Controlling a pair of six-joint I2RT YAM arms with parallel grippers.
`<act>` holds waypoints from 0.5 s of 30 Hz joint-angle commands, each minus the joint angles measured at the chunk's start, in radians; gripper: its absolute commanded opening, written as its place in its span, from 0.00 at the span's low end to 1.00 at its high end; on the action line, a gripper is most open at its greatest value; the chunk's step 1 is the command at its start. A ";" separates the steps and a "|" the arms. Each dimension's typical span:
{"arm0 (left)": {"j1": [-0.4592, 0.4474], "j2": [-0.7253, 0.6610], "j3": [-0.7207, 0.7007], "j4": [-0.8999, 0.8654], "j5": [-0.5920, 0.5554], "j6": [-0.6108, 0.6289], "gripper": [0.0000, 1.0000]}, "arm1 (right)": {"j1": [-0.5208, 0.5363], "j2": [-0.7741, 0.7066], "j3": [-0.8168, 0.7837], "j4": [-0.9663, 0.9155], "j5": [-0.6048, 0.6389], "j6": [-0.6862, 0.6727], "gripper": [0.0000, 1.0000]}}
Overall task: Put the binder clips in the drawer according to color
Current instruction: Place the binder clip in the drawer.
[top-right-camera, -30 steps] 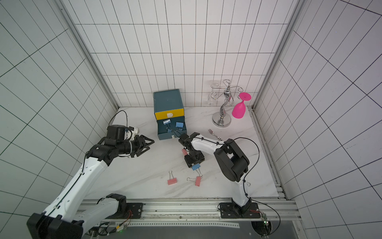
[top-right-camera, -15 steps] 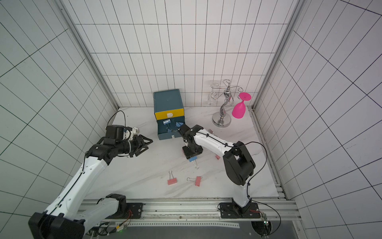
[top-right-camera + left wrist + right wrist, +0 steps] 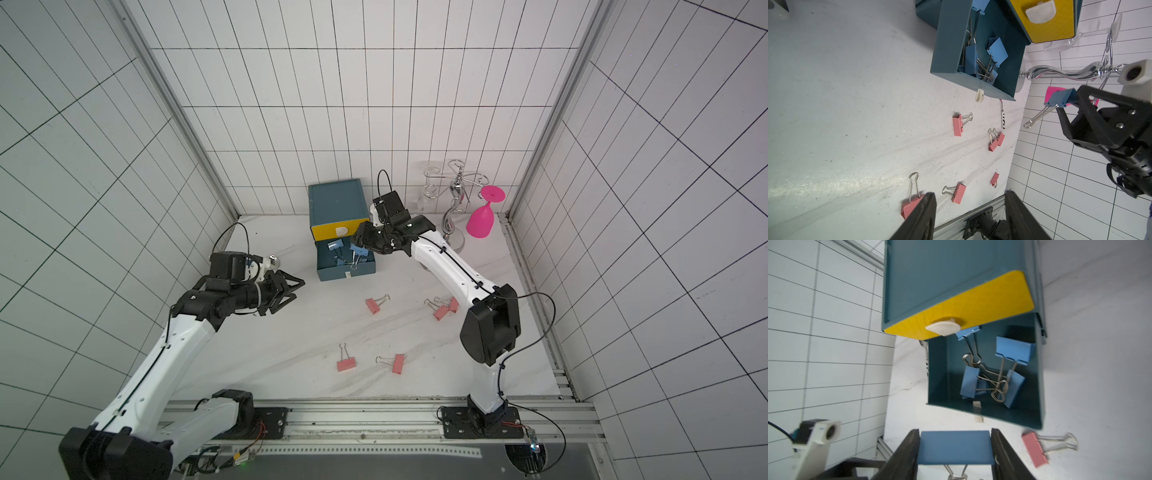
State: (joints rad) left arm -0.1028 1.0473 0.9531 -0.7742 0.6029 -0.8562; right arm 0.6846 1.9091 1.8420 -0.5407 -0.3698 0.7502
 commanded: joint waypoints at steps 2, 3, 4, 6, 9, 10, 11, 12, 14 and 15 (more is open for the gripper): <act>0.009 -0.006 -0.002 0.029 0.014 0.006 0.56 | -0.007 0.104 0.043 0.274 -0.097 0.230 0.60; 0.011 -0.006 -0.002 0.029 0.015 0.007 0.57 | -0.008 0.125 0.064 0.283 -0.098 0.244 0.64; 0.013 -0.006 0.000 0.029 0.017 0.008 0.57 | -0.008 0.141 0.083 0.280 -0.092 0.252 0.72; 0.015 -0.006 0.000 0.026 0.018 0.010 0.57 | -0.010 0.149 0.097 0.298 -0.082 0.261 0.81; 0.020 -0.005 0.001 0.024 0.020 0.013 0.56 | -0.018 0.141 0.104 0.306 -0.076 0.255 0.88; 0.021 -0.004 0.002 0.024 0.020 0.012 0.57 | -0.021 0.135 0.103 0.307 -0.082 0.249 0.88; 0.023 -0.001 0.005 0.024 0.021 0.012 0.57 | -0.027 0.123 0.097 0.306 -0.088 0.242 0.87; 0.023 0.001 0.007 0.025 0.020 0.013 0.57 | -0.032 0.110 0.087 0.307 -0.091 0.233 0.85; 0.025 0.007 0.013 0.028 0.020 0.012 0.57 | -0.042 0.071 0.056 0.303 -0.096 0.205 0.81; 0.025 0.010 0.017 0.030 0.020 0.013 0.57 | -0.047 0.049 0.038 0.300 -0.098 0.192 0.79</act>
State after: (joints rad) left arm -0.0830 1.0492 0.9531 -0.7738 0.6144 -0.8558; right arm 0.6594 2.0445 1.8957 -0.2710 -0.4503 0.9730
